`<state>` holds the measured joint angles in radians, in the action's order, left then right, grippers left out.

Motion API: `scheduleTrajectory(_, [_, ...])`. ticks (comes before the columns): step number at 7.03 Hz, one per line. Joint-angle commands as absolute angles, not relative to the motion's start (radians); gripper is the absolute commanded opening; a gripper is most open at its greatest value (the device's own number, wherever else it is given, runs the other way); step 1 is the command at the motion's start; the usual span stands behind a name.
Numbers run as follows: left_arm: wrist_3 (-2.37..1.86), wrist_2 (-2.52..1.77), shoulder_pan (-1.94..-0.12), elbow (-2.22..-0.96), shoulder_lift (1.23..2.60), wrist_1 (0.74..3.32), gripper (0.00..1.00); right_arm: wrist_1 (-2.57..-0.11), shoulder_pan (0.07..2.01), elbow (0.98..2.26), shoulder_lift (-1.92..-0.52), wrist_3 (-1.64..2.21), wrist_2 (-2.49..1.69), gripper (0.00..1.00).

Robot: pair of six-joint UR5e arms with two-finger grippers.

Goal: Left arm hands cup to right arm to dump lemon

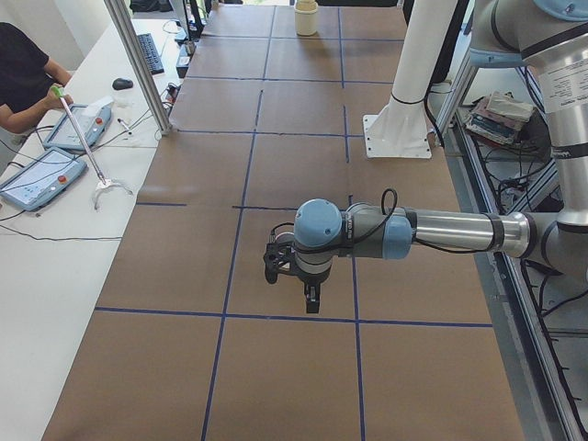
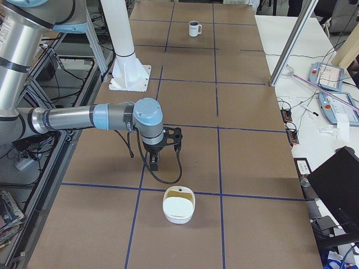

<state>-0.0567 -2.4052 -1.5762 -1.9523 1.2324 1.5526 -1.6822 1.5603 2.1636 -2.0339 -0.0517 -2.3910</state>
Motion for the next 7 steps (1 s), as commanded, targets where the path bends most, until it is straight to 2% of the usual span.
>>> scheduleTrajectory(1, [-0.057, -2.408, -1.577, -1.968, 1.230, 1.555, 1.00, -1.680, 1.560, 2.163, -2.034, -0.046, -2.404, 1.00])
scheduleTrajectory(3, [-0.063, -2.495, -1.551, -1.962, 1.232, 1.581, 1.00, -1.677, 1.559, 2.161, -2.036, -0.046, -2.456, 1.00])
scheduleTrajectory(5, [-0.090, -2.497, -1.433, -1.944, 1.316, 1.623, 1.00, -1.588, 1.546, 2.160, -2.033, -0.038, -2.476, 1.00])
scheduleTrajectory(7, [-0.318, -2.473, -1.323, -1.896, 1.446, 1.640, 1.00, -1.499, 1.499, 2.160, -2.016, 0.109, -2.471, 1.00])
